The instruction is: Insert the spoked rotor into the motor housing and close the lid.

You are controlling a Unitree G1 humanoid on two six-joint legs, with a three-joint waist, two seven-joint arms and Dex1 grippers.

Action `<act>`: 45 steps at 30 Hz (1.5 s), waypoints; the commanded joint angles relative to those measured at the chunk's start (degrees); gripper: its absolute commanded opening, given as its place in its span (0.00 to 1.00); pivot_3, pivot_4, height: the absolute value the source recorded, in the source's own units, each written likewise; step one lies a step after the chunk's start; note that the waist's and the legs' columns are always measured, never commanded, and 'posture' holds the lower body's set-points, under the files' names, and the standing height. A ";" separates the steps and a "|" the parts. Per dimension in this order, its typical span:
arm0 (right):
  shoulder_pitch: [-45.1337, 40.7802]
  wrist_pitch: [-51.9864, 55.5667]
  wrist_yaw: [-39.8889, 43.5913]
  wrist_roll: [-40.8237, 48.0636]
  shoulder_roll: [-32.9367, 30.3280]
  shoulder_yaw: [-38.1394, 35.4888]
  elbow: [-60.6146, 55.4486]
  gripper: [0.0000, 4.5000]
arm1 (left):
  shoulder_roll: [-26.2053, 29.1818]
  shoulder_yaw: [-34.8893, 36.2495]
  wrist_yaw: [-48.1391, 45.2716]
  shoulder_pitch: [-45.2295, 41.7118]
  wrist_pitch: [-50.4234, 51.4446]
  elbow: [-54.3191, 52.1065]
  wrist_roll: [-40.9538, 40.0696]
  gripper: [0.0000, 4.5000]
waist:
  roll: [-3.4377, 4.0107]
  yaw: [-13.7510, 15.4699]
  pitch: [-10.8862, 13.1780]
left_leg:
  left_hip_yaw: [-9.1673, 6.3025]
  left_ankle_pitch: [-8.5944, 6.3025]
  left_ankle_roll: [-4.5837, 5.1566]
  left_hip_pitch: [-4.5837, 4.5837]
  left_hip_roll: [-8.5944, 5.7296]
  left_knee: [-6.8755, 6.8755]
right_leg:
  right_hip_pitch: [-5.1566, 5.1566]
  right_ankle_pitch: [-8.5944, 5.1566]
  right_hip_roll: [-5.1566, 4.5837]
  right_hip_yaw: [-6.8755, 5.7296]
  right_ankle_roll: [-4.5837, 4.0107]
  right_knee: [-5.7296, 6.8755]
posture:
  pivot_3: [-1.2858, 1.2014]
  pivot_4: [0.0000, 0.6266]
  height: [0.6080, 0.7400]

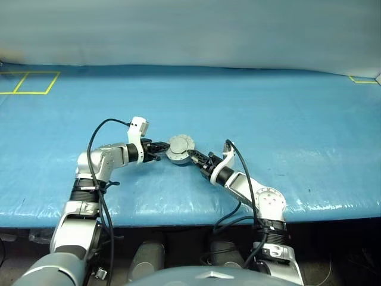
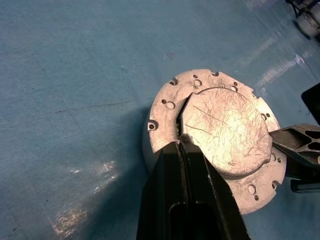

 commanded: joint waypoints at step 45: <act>1.66 -16.38 -14.29 25.43 5.58 11.80 -14.64 0.26 | -28.85 9.03 40.89 39.29 -12.17 -30.52 -68.25 1.00 | -0.10 -0.47 0.42 | 0.25 -0.11 0.13 -0.99 0.11 0.51 | -0.87 0.28 0.10 0.09 -0.25 -0.01 | 0.52 0.24 1.00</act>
